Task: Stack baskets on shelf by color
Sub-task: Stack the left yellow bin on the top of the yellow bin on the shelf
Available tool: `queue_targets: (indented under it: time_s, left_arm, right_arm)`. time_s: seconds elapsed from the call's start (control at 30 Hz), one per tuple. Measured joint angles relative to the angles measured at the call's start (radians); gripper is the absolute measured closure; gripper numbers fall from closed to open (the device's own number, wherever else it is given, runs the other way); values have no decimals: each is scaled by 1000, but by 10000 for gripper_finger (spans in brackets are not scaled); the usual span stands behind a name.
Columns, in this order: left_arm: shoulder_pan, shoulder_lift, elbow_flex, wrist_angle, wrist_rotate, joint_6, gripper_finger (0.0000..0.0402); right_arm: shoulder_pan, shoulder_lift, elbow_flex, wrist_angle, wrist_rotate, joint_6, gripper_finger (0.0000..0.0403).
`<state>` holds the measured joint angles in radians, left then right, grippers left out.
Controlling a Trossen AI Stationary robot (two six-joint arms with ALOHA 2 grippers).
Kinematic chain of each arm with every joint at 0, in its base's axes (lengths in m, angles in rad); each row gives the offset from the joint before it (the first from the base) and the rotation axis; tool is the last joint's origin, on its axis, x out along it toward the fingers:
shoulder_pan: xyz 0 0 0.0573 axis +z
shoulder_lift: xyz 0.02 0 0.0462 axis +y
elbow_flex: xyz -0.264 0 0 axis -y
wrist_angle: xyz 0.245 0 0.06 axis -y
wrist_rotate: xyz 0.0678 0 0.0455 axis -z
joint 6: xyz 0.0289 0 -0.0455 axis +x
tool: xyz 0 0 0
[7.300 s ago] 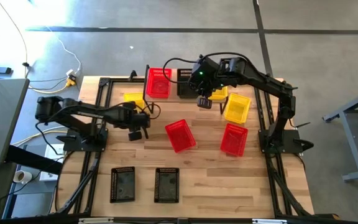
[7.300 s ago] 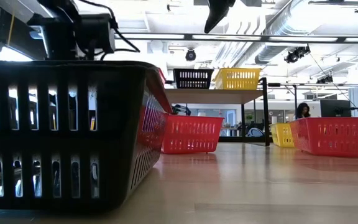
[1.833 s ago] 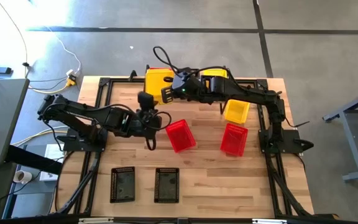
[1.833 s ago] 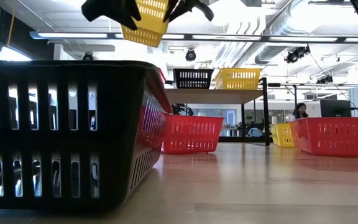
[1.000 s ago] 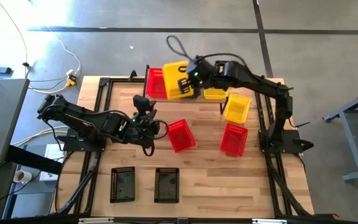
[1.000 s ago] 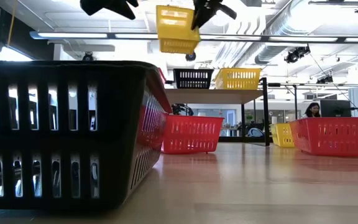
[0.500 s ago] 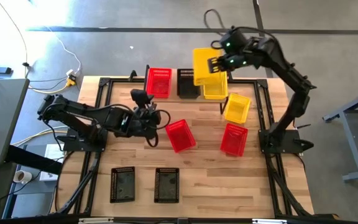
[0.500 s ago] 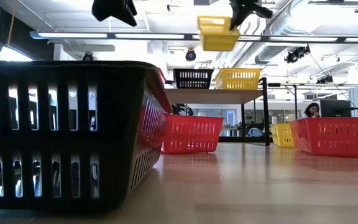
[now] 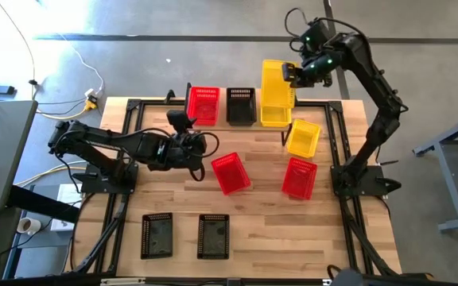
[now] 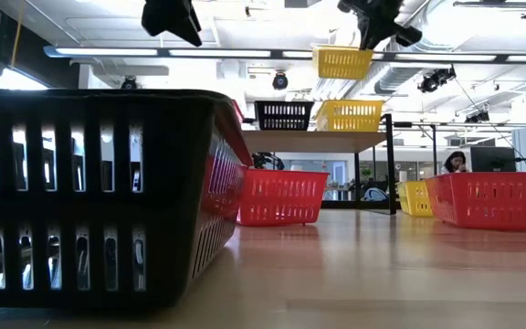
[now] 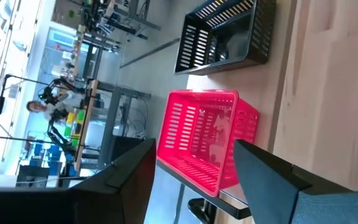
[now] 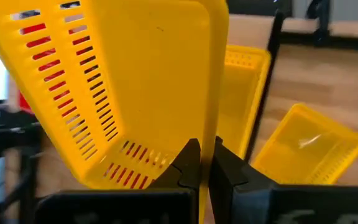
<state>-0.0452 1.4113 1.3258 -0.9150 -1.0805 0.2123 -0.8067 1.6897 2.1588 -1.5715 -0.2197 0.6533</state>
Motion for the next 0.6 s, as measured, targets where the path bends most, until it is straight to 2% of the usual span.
queue_targets:
  time_s: [0.23,0.6]
  left_arm:
    - [0,0,0,0,0,0,197]
    - [0,0,0,-1,0,0,197]
  right_arm:
    - [-57,29,0,0,-80,0,403]
    - [-56,104,0,0,-165,-54,403]
